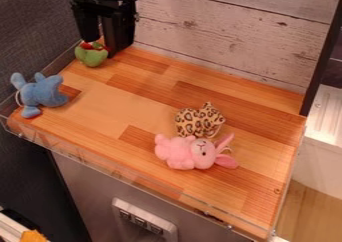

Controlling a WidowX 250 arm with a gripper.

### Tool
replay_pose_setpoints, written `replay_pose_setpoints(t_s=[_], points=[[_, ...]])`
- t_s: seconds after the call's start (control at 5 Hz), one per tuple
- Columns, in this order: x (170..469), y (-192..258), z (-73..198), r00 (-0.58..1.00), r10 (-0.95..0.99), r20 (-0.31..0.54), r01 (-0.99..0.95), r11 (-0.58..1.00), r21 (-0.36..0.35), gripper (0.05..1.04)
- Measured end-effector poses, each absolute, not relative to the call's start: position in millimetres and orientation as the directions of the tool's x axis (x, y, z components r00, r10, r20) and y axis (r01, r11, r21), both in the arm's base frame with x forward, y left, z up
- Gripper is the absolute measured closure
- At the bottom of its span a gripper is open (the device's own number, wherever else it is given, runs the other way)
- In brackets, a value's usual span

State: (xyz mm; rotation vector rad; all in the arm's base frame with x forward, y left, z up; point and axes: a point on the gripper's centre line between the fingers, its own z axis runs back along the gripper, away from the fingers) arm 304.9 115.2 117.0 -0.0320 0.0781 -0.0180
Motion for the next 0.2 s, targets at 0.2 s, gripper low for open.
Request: replay_pose_setpoints(t_s=[0.2], points=[[316.0, 120.2, 112.1, 0.985, -0.145, -0.095, 0.14, 0.989, -0.049, 0.087]])
